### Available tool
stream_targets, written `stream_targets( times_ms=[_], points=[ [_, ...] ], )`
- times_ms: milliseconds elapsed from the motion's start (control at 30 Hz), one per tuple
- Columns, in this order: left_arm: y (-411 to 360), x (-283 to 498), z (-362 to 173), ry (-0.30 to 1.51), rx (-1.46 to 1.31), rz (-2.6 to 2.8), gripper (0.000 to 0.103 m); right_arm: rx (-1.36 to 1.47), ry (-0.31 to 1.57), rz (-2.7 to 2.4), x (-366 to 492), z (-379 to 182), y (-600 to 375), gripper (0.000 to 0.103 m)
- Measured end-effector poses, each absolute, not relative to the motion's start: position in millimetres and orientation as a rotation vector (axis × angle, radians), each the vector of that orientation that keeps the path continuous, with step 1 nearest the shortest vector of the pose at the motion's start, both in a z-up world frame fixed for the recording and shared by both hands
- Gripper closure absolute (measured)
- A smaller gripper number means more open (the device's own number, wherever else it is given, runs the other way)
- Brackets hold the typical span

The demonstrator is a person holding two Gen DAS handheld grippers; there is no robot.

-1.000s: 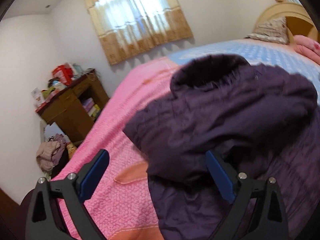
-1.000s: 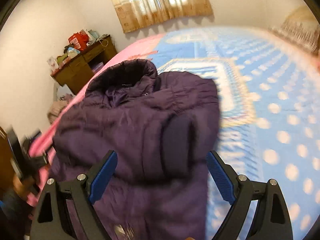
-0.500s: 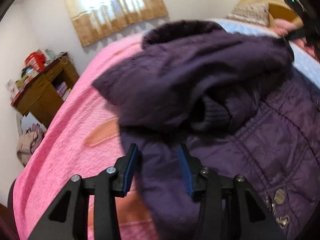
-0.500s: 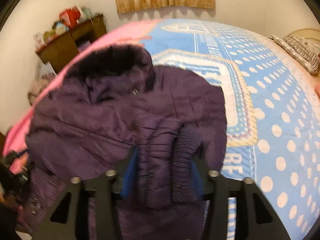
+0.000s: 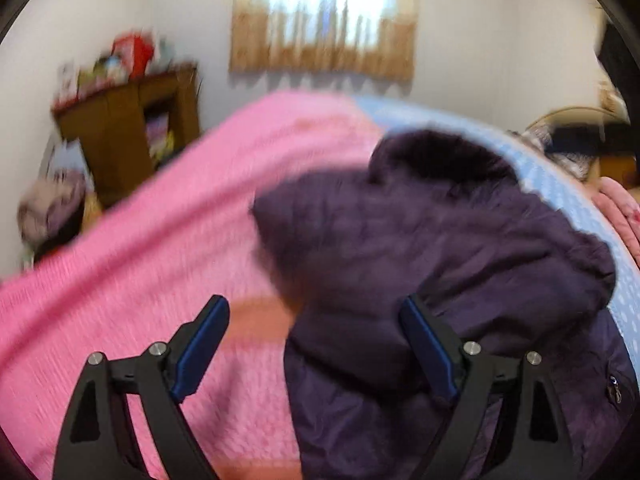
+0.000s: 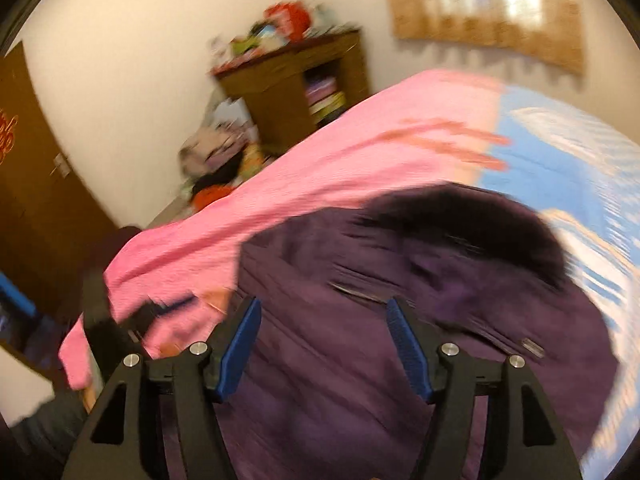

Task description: Fold large clothes

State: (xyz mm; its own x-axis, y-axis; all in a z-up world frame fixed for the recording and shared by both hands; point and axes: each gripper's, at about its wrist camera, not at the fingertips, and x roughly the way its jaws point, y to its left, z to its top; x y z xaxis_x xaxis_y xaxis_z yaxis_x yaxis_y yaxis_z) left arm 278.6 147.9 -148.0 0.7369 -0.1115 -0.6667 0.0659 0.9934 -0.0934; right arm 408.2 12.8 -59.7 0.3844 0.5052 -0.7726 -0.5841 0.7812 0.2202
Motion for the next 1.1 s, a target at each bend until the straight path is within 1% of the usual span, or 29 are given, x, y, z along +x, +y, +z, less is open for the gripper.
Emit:
stream_targets(
  times_ms=[33, 67, 133, 233, 267, 300, 333, 367, 400, 500, 600, 667, 700, 733, 767, 800, 833, 967, 1100],
  points=[
    [152.7, 276.9, -155.0, 0.745, -0.116, -0.095, 0.011, -0.134, 0.968, 0.714, 415.0, -66.7, 36.2, 0.037],
    [157.2, 273.9, -159.8, 0.749, -0.151, -0.086, 0.007, -0.177, 0.985, 0.734, 421.1, -75.8, 59.1, 0.037],
    [164.3, 265.1, -167.4, 0.752, -0.191, -0.06, 0.003, -0.271, 1.056, 0.792, 432.4, -102.5, 107.6, 0.037],
    [174.7, 261.5, -167.4, 0.753, -0.267, -0.051, 0.002, -0.445, 1.122, 0.767, 442.7, -141.3, 149.7, 0.037],
    [178.3, 261.4, -167.9, 0.755, -0.279, -0.039, 0.002, -0.475, 1.129, 0.753, 445.4, -148.8, 156.3, 0.04],
    [177.2, 259.9, -168.4, 0.755, -0.284, -0.036, 0.002, -0.503, 1.138, 0.731, 450.4, -156.9, 162.5, 0.062],
    [177.6, 258.6, -168.7, 0.756, -0.285, -0.029, 0.002, -0.505, 1.138, 0.731, 452.7, -158.5, 164.7, 0.069],
    [178.4, 257.0, -168.8, 0.758, -0.283, -0.008, 0.002, -0.491, 1.124, 0.745, 454.5, -157.4, 165.1, 0.074],
    [178.9, 255.9, -168.7, 0.757, -0.288, 0.015, 0.002, -0.474, 1.09, 0.765, 454.4, -153.5, 165.4, 0.082],
    [184.4, 251.0, -172.0, 0.755, -0.334, 0.05, 0.003, -0.406, 1.023, 0.778, 459.2, -148.4, 158.7, 0.085],
    [179.9, 247.6, -172.0, 0.754, -0.329, 0.082, 0.003, -0.37, 1.01, 0.775, 467.4, -162.4, 155.1, 0.085],
    [179.0, 247.0, -173.6, 0.759, -0.326, 0.102, 0.003, -0.385, 0.992, 0.763, 471.4, -169.3, 155.9, 0.083],
    [179.0, 249.1, -174.7, 0.763, -0.325, 0.108, 0.003, -0.367, 1.0, 0.77, 471.7, -167.9, 155.0, 0.078],
    [179.0, 248.3, -175.2, 0.764, -0.324, 0.112, 0.002, -0.356, 1.004, 0.771, 470.8, -164.2, 153.9, 0.067],
    [178.2, 247.5, -175.2, 0.764, -0.321, 0.113, 0.002, -0.354, 0.988, 0.758, 469.5, -157.1, 152.6, 0.06],
    [178.6, 246.1, -175.3, 0.763, -0.321, 0.11, 0.002, -0.358, 0.951, 0.744, 462.0, -144.6, 143.1, 0.045],
    [179.4, 245.7, -174.6, 0.76, -0.326, 0.103, 0.002, -0.363, 0.917, 0.735, 454.3, -133.0, 132.3, 0.035],
    [193.3, 235.2, -164.8, 0.735, -0.314, 0.141, 0.002, -0.364, 0.821, 0.703, 410.4, -88.6, 57.5, 0.035],
    [198.0, 218.9, -126.4, 0.64, -0.265, 0.188, 0.001, -0.279, 0.797, 0.507, 350.5, -65.4, -48.2, 0.035]
  ],
)
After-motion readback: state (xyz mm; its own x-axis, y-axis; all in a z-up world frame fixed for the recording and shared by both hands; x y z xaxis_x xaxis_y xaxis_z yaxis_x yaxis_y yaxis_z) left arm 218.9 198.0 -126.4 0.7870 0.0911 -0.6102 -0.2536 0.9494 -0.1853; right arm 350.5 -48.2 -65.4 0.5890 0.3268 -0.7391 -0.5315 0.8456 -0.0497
